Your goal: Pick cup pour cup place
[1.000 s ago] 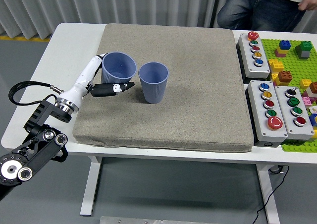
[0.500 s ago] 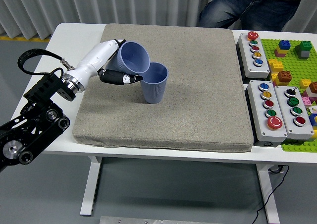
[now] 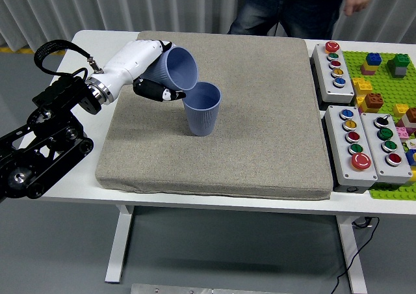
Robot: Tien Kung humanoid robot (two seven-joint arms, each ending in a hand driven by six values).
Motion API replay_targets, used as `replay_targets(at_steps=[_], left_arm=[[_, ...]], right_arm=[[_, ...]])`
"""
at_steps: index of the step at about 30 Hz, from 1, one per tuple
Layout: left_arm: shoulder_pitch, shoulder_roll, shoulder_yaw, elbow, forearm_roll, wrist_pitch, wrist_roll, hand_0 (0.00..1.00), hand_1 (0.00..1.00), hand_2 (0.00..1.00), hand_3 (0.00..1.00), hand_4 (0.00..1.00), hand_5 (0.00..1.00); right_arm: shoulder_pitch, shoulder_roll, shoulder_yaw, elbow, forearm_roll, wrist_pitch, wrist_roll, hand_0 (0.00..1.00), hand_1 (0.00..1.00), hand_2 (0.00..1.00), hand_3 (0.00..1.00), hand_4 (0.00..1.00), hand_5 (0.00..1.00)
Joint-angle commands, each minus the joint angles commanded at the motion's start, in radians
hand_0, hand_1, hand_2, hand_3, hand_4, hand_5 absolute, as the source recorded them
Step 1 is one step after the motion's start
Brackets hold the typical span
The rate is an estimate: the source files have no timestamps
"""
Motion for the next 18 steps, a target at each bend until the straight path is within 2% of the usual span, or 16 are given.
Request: replay_targets(at_steps=[13, 18], left_arm=[[-0.052, 0.002, 0.038, 0.008, 0.116, -0.027, 0.019, 0.585, 0.486, 0.514, 0.531, 0.851, 0.193], [-0.067, -0.002, 0.048, 0.020, 0.188, -0.037, 0.025, 0.585, 0.483, 0.514, 0.530, 0.852, 0.196]], right_arm=[[0.005, -0.001, -0.004, 0.000, 0.007, -0.001, 0.000, 0.640, 0.605, 0.510, 0.588, 0.002, 0.002], [0.007, -0.002, -0.005, 0.000, 0.007, -0.001, 0.000, 0.641, 0.604, 0.510, 0.588, 0.002, 0.002]])
